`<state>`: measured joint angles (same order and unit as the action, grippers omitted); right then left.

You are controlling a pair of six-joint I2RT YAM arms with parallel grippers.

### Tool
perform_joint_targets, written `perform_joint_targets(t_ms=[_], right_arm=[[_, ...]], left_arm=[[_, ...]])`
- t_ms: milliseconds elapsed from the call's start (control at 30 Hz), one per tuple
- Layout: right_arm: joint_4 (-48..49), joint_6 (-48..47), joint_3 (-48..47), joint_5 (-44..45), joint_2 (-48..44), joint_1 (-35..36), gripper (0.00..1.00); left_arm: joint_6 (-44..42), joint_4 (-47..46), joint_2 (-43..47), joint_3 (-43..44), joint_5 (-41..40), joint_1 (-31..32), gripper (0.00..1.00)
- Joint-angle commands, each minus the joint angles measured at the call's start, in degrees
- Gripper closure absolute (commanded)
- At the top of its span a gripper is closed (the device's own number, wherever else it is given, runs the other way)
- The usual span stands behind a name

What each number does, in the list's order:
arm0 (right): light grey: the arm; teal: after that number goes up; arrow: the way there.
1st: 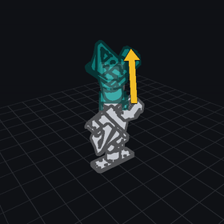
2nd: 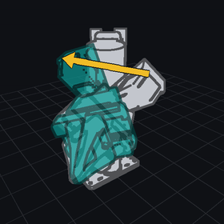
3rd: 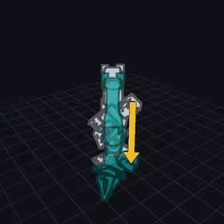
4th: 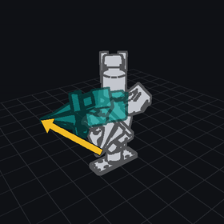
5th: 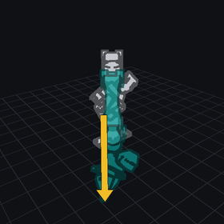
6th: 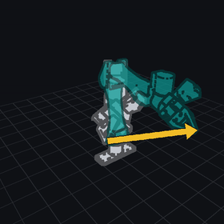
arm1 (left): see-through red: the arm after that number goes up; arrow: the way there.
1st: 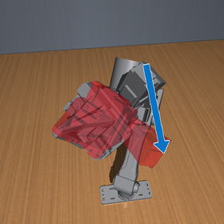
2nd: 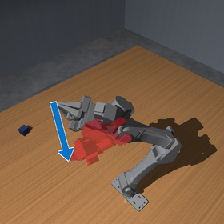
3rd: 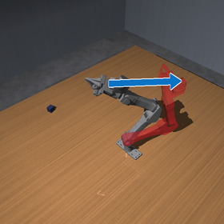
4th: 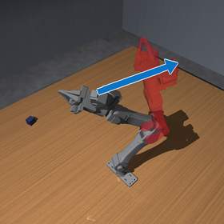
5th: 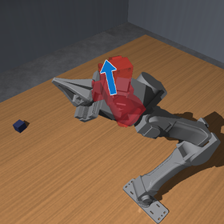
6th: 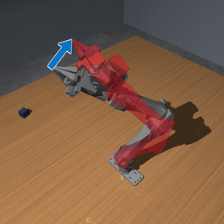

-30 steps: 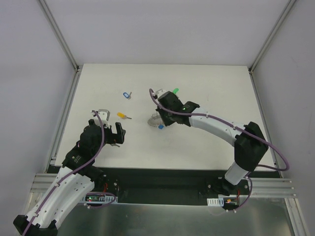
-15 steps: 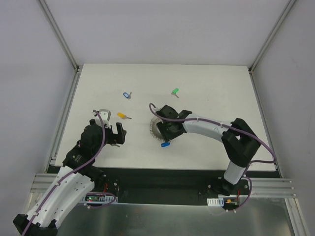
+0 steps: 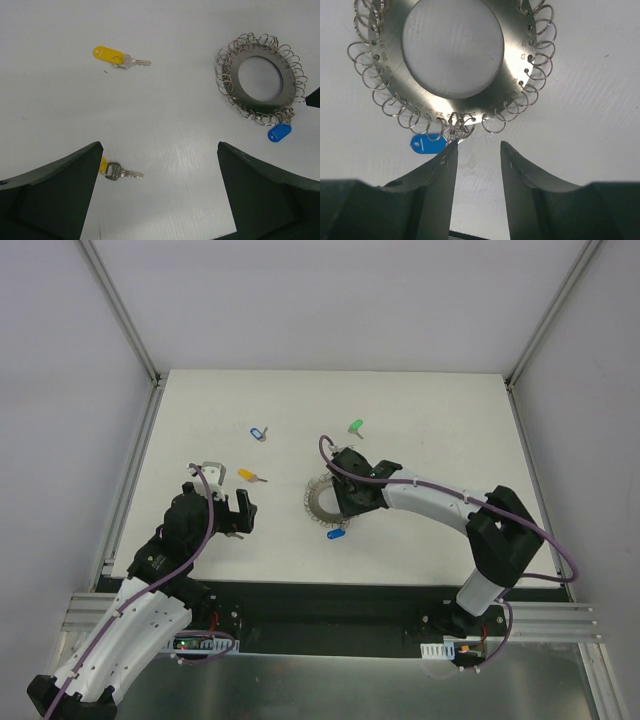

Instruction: Put the keys on the keyring

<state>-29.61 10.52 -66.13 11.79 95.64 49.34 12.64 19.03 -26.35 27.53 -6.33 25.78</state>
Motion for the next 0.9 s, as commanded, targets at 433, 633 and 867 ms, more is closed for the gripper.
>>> perform_joint_targets(t_ms=[433, 633, 867], right_arm=[[0.5, -34.4, 0.6, -2.4, 2.2, -0.4, 0.62], [-2.2, -41.4, -2.1, -4.7, 4.9, 0.0, 0.62], [-3.9, -45.6, -4.3, -4.5, 7.9, 1.5, 0.69]], left_arm=[[-0.3, -1.9, -0.6, 1.7, 1.3, -0.5, 0.01], [-0.3, -1.8, -1.0, 1.6, 1.1, -0.5, 0.01], [-1.0, -1.9, 0.2, 1.4, 0.4, -0.5, 0.01]])
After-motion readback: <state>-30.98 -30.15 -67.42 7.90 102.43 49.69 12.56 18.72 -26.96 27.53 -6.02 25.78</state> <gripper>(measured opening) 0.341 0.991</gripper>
